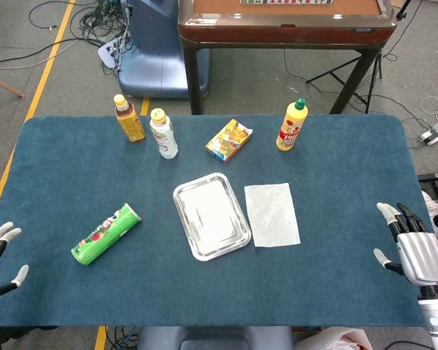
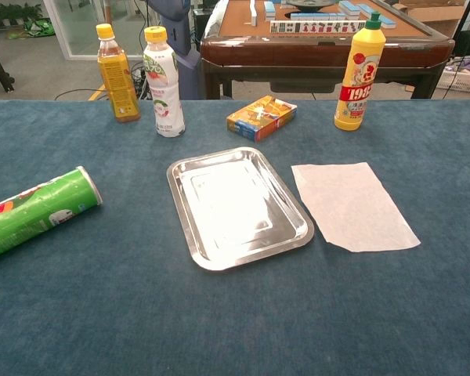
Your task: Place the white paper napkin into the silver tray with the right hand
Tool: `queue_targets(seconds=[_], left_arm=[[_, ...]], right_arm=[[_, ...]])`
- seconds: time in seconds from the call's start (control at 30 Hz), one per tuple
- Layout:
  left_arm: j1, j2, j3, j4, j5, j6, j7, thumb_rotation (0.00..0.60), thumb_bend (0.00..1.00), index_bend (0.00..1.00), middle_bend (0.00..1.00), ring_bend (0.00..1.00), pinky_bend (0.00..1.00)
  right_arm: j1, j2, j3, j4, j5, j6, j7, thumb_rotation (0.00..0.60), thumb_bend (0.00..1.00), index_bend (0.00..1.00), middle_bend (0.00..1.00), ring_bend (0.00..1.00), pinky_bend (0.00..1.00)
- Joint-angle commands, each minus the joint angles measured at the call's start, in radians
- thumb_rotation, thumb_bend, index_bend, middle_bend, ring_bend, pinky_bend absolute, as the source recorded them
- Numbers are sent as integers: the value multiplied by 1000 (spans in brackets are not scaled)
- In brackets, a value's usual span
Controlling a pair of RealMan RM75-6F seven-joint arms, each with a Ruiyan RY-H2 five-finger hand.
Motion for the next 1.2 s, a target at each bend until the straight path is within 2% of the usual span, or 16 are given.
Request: queue_targets(seconds=[0.03, 0.23, 0.47, 0.6, 0.83, 0.97, 1.1, 1.2], left_arm=[[-1, -2, 1, 1, 2, 0, 1, 600, 274, 194, 122, 107, 0], [1, -3, 3, -4, 9, 6, 7, 600, 274, 194, 122, 107, 0], [6, -1, 6, -14, 15, 15, 19, 600, 274, 194, 122, 107, 0], [6, -6, 9, -18, 18, 16, 27, 600, 274, 194, 122, 107, 0], [7, -13, 12, -25, 22, 18, 45, 600, 274, 194, 122, 107, 0], [13, -13, 12, -28, 22, 26, 50, 600, 274, 194, 122, 107, 0], [19, -12, 15, -28, 19, 31, 51, 600, 274, 194, 122, 107, 0], [22, -12, 15, -27, 18, 33, 49, 600, 274, 194, 122, 107, 0]], right_arm=[[1, 0, -1, 1, -4, 0, 1, 600, 256, 35, 129, 41, 188], [7, 4, -7, 10, -27, -3, 7, 600, 256, 35, 133, 41, 188], [68, 10, -26, 41, -113, -70, -6, 600, 255, 37, 169, 43, 189], [116, -2, -33, 74, -156, -122, -6, 600, 198, 51, 174, 45, 190], [201, -62, -37, 180, -216, -197, 11, 600, 195, 221, 212, 62, 190], [246, -111, -45, 248, -240, -237, 27, 600, 196, 278, 231, 80, 191], [274, -152, -53, 302, -246, -263, 50, 600, 263, 318, 240, 87, 193], [295, -188, -61, 350, -250, -281, 72, 600, 268, 352, 251, 95, 193]])
